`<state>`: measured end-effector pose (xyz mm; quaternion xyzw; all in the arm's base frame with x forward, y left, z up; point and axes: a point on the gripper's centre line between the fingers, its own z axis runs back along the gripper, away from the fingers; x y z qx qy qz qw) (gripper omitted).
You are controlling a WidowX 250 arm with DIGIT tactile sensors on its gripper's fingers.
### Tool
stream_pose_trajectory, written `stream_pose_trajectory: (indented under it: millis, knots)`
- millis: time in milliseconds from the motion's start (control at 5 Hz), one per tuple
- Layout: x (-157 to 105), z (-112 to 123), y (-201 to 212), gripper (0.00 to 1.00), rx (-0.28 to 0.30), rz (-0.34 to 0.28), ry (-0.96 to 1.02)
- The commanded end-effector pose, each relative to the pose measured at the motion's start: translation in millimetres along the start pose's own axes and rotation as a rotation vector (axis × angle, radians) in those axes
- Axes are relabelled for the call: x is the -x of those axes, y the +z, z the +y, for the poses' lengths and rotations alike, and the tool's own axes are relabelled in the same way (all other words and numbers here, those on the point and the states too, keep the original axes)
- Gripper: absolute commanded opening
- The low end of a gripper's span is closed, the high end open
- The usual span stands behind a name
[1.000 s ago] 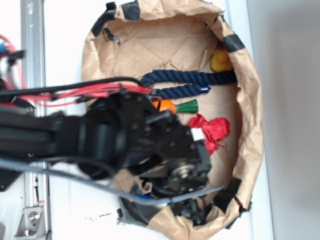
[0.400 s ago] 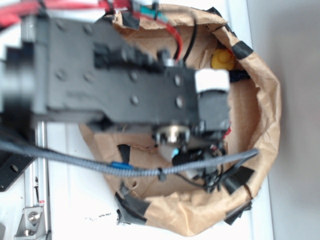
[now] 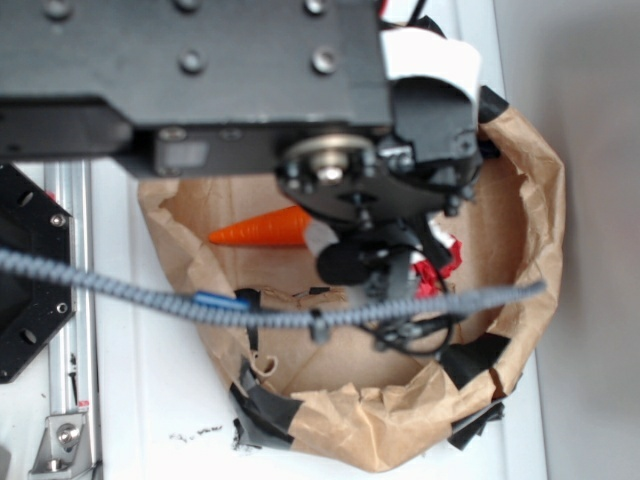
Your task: Grab the white paper.
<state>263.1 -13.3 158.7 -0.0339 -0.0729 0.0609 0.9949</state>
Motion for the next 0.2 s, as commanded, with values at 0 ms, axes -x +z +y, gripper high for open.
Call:
stream_pose_trajectory:
  millis: [0]
  knots:
    - [16.6,-5.8,18.8,0.0,-0.027,-0.099,-0.144]
